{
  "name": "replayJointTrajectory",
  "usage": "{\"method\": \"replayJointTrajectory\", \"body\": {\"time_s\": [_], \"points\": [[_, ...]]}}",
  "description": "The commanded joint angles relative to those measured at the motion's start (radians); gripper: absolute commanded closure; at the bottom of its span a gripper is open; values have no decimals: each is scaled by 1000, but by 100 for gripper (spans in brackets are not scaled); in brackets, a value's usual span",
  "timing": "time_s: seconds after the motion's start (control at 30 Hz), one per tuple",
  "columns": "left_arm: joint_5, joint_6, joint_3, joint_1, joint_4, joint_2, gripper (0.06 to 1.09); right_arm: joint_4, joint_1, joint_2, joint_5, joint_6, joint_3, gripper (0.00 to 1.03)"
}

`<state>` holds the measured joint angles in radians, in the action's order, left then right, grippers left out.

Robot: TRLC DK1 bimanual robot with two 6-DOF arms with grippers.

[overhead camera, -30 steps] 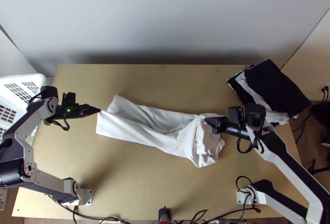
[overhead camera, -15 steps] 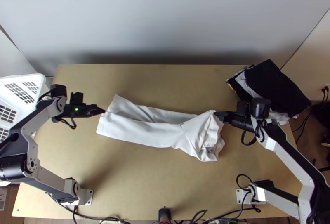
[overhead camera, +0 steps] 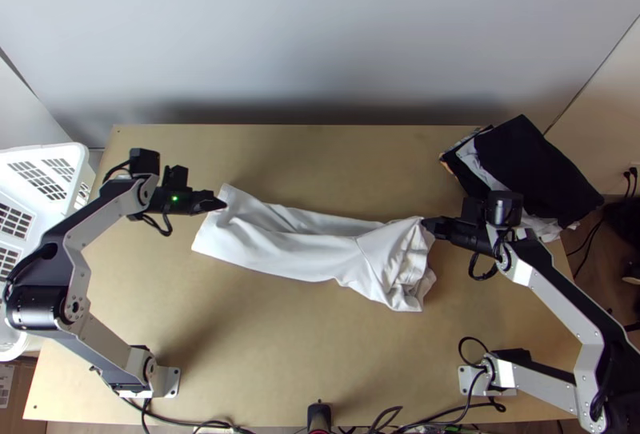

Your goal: Fold the t-shirt

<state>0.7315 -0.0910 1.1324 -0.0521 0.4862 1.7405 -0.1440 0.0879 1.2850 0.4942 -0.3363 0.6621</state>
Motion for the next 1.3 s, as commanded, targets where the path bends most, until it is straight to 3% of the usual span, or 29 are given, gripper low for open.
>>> {"method": "replayJointTrajectory", "body": {"time_s": [0.0, 0.13, 0.17, 0.23, 0.27, 0.3, 0.47, 0.63, 0.77, 1.03, 1.17, 1.27], "points": [[-11, -26, 30, 38, -11, 33, 105, 0, -25, 48, -40, -1, -4, 100], [-15, -27, 27, 40, -11, 34, 105, 3, -42, 62, -49, -7, -1, 96], [-15, -27, 27, 40, -11, 33, 105, 3, -47, 63, -49, -12, 2, 82], [-15, -27, 27, 40, -11, 31, 105, 3, -60, 68, -52, -30, 11, 37], [-17, -27, 27, 38, -11, 30, 105, -5, -70, 74, -54, -30, 25, 24], [-17, -27, 27, 38, -11, 28, 105, -19, -82, 74, -54, -32, 45, 20], [-18, -29, 23, 34, -9, 24, 105, -172, -68, -21, -40, -148, 246, 19], [-30, -32, 15, 28, -8, 17, 105, -282, 188, -58, 21, -383, 441, 19], [-35, -32, 17, 17, -8, 17, 105, -299, 401, 28, 75, -566, 429, 19], [-57, -65, 12, -2, -8, 19, 105, -243, 546, 361, 75, -593, 478, 19], [-195, -64, -22, 14, -74, 33, 105, -124, 595, 462, 73, -580, 498, 19], [-241, -67, -31, 14, -109, 36, 105, -46, 627, 517, 53, -546, 501, 19]]}}
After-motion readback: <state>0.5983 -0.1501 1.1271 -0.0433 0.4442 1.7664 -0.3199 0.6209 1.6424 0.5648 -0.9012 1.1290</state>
